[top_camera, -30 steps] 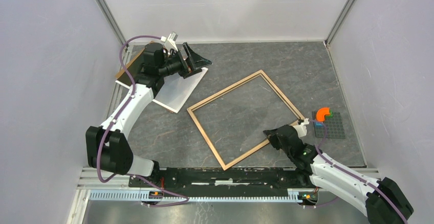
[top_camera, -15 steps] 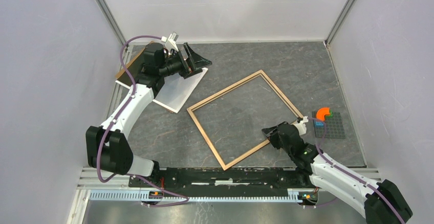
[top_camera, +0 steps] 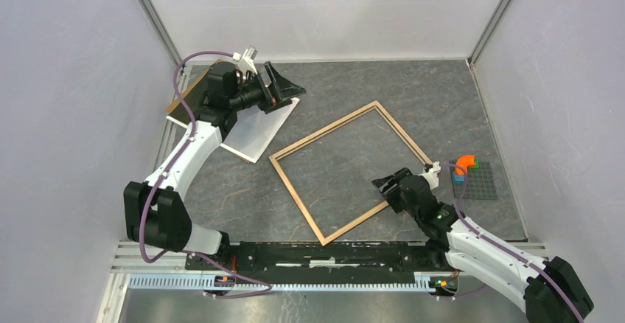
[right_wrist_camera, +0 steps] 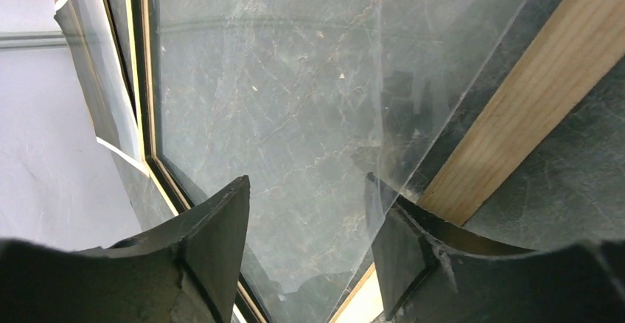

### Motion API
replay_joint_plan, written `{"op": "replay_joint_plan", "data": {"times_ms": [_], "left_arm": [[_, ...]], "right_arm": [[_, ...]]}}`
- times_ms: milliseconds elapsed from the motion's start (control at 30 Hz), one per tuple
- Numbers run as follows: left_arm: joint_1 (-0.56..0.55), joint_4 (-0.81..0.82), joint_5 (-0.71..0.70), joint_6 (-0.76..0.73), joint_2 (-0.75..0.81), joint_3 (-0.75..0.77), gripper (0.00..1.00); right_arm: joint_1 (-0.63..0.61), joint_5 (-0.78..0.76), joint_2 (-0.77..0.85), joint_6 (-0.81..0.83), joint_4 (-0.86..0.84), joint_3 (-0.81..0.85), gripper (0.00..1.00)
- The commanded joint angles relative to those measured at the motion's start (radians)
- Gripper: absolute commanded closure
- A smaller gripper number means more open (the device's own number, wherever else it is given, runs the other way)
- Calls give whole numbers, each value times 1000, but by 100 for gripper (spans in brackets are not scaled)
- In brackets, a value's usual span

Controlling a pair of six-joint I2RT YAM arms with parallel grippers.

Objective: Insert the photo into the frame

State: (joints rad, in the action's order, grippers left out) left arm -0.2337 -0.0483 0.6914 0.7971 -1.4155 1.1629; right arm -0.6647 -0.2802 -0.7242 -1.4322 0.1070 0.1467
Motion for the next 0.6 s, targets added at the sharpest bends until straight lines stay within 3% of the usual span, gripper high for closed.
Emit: {"op": "replay_joint_plan", "data": {"times_ms": [0, 367, 567], "left_arm": [[-7, 44, 27, 18, -11, 3, 0], [-9, 44, 29, 19, -16, 3, 0], [-9, 44, 32, 19, -23, 4, 0]], "right_arm": [[1, 20, -17, 72, 81, 24, 33], [1, 69, -37, 188, 309, 158, 10], [-2, 116, 10, 196, 434, 206, 3]]}}
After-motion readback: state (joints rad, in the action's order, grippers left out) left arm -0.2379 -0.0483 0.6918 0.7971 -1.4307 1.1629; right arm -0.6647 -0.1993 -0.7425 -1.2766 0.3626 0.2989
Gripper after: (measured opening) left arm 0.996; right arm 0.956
